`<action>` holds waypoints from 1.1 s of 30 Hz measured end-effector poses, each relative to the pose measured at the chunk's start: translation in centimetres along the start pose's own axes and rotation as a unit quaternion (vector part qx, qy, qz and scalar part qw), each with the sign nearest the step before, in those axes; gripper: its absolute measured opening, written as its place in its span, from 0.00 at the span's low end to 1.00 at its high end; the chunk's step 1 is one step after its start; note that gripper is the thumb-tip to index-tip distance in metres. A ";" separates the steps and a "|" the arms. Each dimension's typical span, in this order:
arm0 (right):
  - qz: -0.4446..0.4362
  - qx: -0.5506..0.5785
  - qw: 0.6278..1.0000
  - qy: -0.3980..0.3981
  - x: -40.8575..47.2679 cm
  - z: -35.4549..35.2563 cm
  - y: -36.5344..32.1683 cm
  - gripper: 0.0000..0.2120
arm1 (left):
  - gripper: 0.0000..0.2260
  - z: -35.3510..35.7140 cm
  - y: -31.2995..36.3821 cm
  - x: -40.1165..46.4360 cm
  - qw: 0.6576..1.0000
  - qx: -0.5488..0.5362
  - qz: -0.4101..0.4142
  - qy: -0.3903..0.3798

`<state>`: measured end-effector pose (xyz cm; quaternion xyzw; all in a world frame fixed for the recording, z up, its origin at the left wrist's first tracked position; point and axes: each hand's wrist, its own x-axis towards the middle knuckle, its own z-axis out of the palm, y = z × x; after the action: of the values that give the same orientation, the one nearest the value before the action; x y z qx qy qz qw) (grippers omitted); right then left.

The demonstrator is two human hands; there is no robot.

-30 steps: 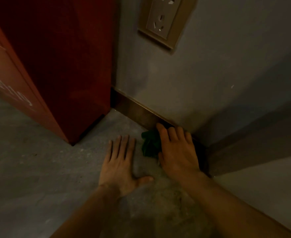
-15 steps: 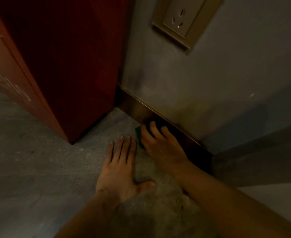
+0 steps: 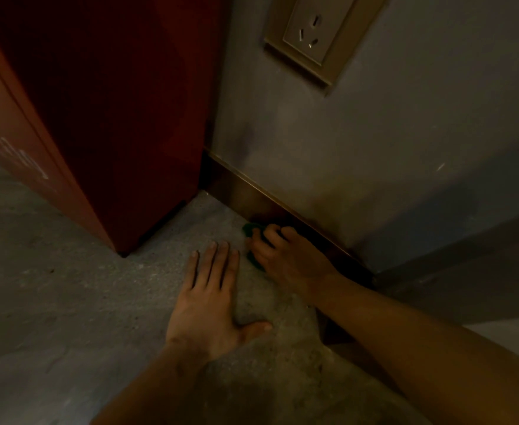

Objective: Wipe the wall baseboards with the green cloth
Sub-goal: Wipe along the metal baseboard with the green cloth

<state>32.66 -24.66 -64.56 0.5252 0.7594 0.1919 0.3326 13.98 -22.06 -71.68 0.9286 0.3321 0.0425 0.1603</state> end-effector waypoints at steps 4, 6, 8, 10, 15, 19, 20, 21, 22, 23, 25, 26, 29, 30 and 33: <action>0.010 0.007 0.999 -0.033 0.4 -0.5 -0.3 0.16 | 0.57 -0.2 0.0 0.0 1.000 0.013 -0.003 -0.005; 0.006 0.001 0.999 -0.045 0.5 -0.7 -0.3 0.15 | 0.57 -0.3 0.0 0.0 1.000 0.011 -0.004 -0.008; 0.008 0.003 0.998 -0.057 0.3 -1.1 -0.2 0.15 | 0.58 -0.4 -0.1 -0.1 1.000 0.012 -0.007 -0.009; 0.021 0.017 0.998 -0.064 -0.1 -1.2 -0.2 0.15 | 0.58 -0.4 0.0 0.0 1.000 0.013 -0.008 -0.008; 0.021 0.067 0.995 -0.074 -1.2 -0.6 -0.3 0.17 | 0.58 -0.1 -0.1 0.0 1.000 0.003 -0.006 -0.003; 0.024 0.078 0.993 -0.087 -2.2 -0.8 -0.3 0.17 | 0.58 0.0 -0.2 0.0 1.000 0.000 -0.008 -0.004; 0.023 0.081 0.992 -0.092 -2.5 -0.8 -0.3 0.17 | 0.58 0.0 -0.1 0.0 1.000 0.002 -0.008 -0.005; 0.024 0.087 0.991 -0.097 -2.8 -0.8 -0.3 0.17 | 0.58 0.0 -0.1 0.0 1.000 0.004 -0.009 -0.006; 0.026 0.097 0.990 -0.101 -3.1 -0.7 -0.3 0.17 | 0.58 0.0 -0.1 0.0 1.000 0.007 -0.010 -0.006; 0.028 0.106 0.988 -0.107 -3.4 -0.7 -0.3 0.17 | 0.58 0.0 -0.1 0.0 1.000 0.010 -0.010 -0.006; 0.035 0.106 0.987 -0.119 -3.8 -0.9 -0.5 0.17 | 0.58 0.0 -0.1 0.0 1.000 0.009 -0.010 -0.005; 0.042 0.101 0.986 -0.123 -4.0 -1.0 -0.6 0.16 | 0.58 0.0 -0.1 0.0 1.000 0.008 -0.008 -0.004; 0.055 0.093 0.984 -0.138 -4.2 -1.3 -0.9 0.15 | 0.58 -0.1 -0.1 -0.1 1.000 0.010 -0.007 -0.004; 0.057 0.093 0.983 -0.145 -4.3 -1.4 -0.9 0.15 | 0.58 -0.1 -0.1 -0.1 1.000 0.012 -0.007 -0.002; 0.065 0.081 0.980 -0.169 -4.6 -1.7 -1.1 0.14 | 0.58 -0.1 0.0 -0.1 1.000 0.017 -0.009 -0.003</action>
<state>31.77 -29.19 -62.65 0.6233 0.6697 0.0599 0.3993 13.87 -22.11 -71.60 0.9283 0.3404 0.0323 0.1463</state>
